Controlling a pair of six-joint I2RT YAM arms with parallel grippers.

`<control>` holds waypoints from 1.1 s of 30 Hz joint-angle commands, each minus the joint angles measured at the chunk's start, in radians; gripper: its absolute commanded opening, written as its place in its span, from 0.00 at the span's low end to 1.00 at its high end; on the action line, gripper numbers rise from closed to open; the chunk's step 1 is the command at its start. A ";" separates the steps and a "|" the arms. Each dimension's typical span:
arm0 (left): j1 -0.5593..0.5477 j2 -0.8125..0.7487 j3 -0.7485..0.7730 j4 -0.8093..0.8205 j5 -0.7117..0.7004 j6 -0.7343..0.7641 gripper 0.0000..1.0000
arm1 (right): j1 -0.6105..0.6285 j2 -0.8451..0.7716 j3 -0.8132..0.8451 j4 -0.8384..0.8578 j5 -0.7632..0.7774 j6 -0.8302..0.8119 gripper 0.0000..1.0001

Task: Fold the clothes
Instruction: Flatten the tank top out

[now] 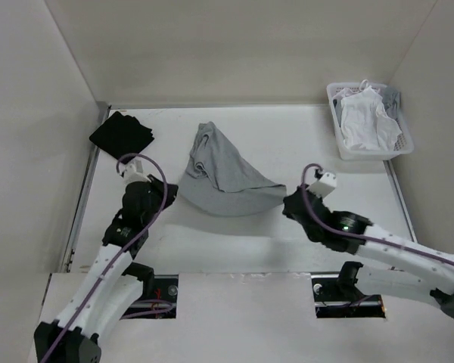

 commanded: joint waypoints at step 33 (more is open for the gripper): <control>0.079 0.530 0.924 0.171 -0.140 0.087 0.02 | -0.398 0.267 0.920 0.357 -0.279 -0.883 0.00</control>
